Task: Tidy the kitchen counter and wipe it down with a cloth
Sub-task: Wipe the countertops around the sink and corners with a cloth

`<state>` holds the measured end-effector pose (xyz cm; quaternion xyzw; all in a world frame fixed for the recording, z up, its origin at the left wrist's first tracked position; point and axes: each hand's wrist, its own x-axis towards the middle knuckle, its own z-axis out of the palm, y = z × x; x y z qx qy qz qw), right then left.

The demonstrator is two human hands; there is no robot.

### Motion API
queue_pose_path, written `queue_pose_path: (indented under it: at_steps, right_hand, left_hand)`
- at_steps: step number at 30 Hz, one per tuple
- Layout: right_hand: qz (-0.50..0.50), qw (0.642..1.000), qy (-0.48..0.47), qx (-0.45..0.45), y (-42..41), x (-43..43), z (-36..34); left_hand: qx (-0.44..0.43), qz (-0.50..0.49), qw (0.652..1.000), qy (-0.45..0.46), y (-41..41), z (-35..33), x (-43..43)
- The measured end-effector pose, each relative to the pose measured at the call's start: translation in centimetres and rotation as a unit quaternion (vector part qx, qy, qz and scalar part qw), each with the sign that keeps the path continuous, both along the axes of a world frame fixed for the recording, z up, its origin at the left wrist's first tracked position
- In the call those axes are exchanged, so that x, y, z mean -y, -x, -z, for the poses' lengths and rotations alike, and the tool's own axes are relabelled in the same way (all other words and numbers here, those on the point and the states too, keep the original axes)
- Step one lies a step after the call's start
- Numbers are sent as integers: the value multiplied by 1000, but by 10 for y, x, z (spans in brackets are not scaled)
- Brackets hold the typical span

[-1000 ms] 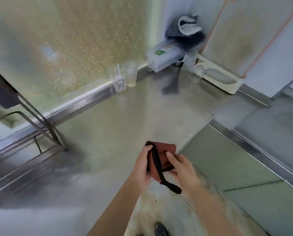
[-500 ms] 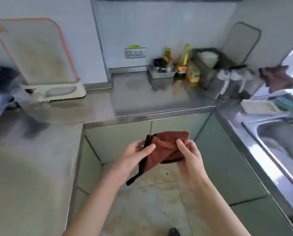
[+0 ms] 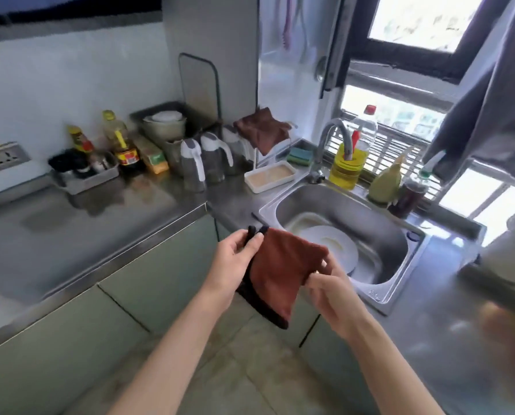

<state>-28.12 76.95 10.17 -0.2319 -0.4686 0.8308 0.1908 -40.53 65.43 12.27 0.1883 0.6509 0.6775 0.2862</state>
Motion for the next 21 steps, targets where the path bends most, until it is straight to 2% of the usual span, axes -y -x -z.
queue_pose_path:
  at_steps: [3,5,11,16,21]
  right_hand:
    - [42,999,7,-23,-16,-53,-5]
    - [107,994,3,-23,-26,-83,-6]
    - [231,970,-34,68,-45,-148,18]
    - [323,940,62,90,-45,-199,48]
    - [381,909,130,103,-48,-235,58]
  left_hand:
    - [-3,22,1000,-20,-4,-4,-63]
    - [14,23,999,-25,-10,-3,-101]
    - [89,96,991,-5,-27,7,-196]
    - [102,216,971,-17,-33,31,-264]
    - [100,300,948,21,-32,52,-317]
